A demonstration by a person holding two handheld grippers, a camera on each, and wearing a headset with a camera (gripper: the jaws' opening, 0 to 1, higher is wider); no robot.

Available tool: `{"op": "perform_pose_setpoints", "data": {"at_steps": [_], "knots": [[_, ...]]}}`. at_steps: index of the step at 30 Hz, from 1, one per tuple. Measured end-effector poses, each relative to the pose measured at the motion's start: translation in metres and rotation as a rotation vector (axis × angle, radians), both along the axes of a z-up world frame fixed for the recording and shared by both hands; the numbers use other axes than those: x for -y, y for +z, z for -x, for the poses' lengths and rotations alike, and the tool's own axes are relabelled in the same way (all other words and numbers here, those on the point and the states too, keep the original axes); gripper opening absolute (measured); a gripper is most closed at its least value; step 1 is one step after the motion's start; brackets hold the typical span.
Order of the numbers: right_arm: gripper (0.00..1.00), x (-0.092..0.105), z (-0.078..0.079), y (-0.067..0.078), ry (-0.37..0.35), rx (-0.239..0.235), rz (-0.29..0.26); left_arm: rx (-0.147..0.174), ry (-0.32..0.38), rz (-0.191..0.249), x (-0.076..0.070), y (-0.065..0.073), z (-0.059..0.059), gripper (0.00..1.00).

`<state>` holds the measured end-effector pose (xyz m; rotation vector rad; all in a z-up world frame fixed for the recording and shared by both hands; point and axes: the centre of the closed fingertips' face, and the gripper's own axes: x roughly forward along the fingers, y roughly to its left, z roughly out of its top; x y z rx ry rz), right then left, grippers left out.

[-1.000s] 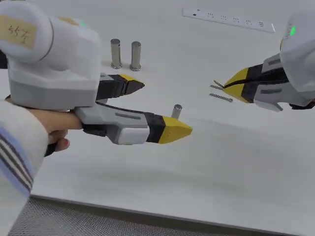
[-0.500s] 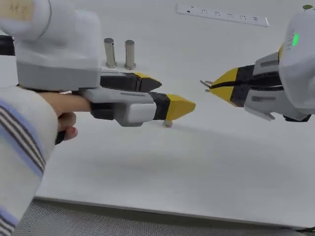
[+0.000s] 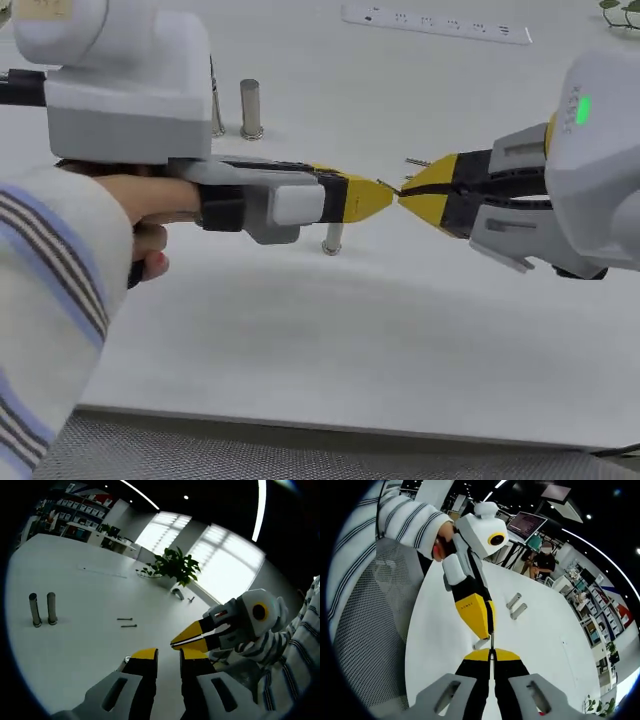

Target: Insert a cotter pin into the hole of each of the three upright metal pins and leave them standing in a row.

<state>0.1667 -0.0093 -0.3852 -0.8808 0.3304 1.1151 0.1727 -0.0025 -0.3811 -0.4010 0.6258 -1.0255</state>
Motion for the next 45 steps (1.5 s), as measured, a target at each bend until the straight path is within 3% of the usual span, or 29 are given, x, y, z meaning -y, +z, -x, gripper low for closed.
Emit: {"op": "perform_pose_setpoints", "data": {"at_steps": [8,35,45], "knots": [[0.0,-0.004,0.004,0.002,-0.007,0.003,-0.013,-0.021,-0.013,0.022,0.005,0.001,0.003,0.01],[0.0,-0.008,0.008,0.003,0.002,0.013,-0.009,-0.08,-0.016,0.056,0.006,0.003,0.013,0.0],[0.0,-0.007,0.008,0.002,-0.002,0.011,-0.014,-0.041,-0.031,0.025,0.006,0.004,0.016,0.0]]}}
